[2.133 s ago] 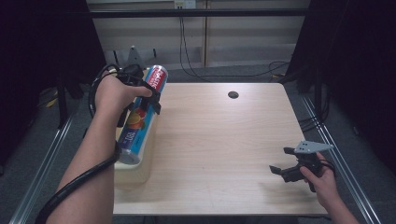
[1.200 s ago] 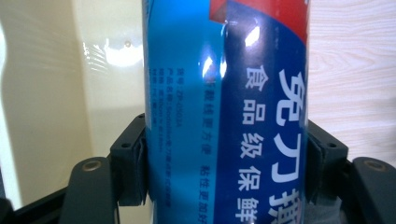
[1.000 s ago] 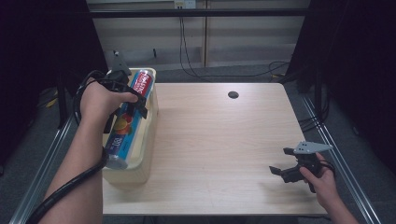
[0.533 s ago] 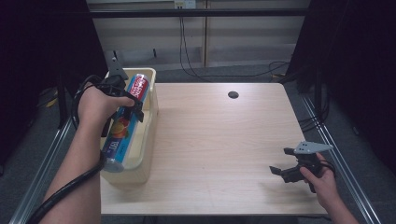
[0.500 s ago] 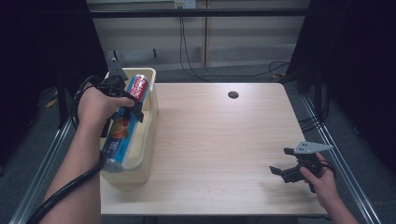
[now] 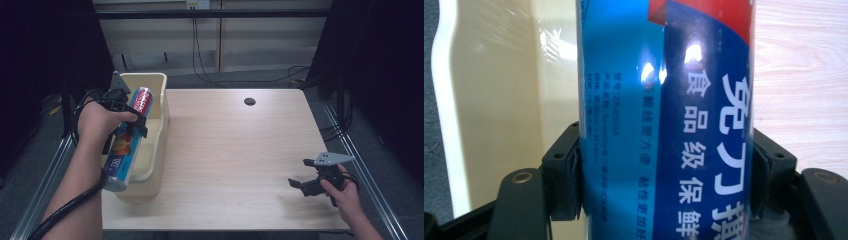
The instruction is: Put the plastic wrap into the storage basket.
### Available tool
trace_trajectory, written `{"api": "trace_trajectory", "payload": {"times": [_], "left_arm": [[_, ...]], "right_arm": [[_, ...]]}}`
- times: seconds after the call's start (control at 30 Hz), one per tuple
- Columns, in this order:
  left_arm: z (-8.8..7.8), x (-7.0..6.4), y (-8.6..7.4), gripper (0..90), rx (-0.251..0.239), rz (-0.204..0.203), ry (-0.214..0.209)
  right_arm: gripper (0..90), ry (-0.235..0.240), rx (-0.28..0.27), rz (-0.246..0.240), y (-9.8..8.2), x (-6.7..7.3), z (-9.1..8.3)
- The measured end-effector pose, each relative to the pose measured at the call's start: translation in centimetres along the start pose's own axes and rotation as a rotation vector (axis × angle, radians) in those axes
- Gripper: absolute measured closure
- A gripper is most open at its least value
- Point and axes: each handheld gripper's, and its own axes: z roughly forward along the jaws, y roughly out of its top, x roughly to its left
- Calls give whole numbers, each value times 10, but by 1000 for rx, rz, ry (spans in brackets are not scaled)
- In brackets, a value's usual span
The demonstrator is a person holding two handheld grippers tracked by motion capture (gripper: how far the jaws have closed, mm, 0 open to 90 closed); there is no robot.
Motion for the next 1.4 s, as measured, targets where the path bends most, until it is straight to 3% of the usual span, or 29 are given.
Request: {"api": "trace_trajectory", "payload": {"times": [0.47, 0.73, 0.93, 1.0, 1.03, 1.2, 1.4], "left_arm": [[16, 10, -4, 322, 29, -25, 7], [26, 9, -6, 322, 45, -31, -5], [34, 7, -6, 322, 58, -64, -29], [37, 7, -6, 322, 58, -56, -21], [39, 6, -6, 322, 55, -76, -24], [44, 8, -6, 322, 70, -64, -29], [49, 8, -5, 321, 69, -93, -39]], "right_arm": [[20, -3, 2, -2, 0, 1, 2], [20, -1, 2, 0, -1, 0, 2], [19, -2, 1, 0, -1, 0, 1], [20, 1, 2, 1, -1, 0, 1], [20, -3, 1, 4, -1, 0, 1], [20, -3, 2, 3, -1, -1, 1], [20, -3, 3, 6, -1, 0, 1]]}}
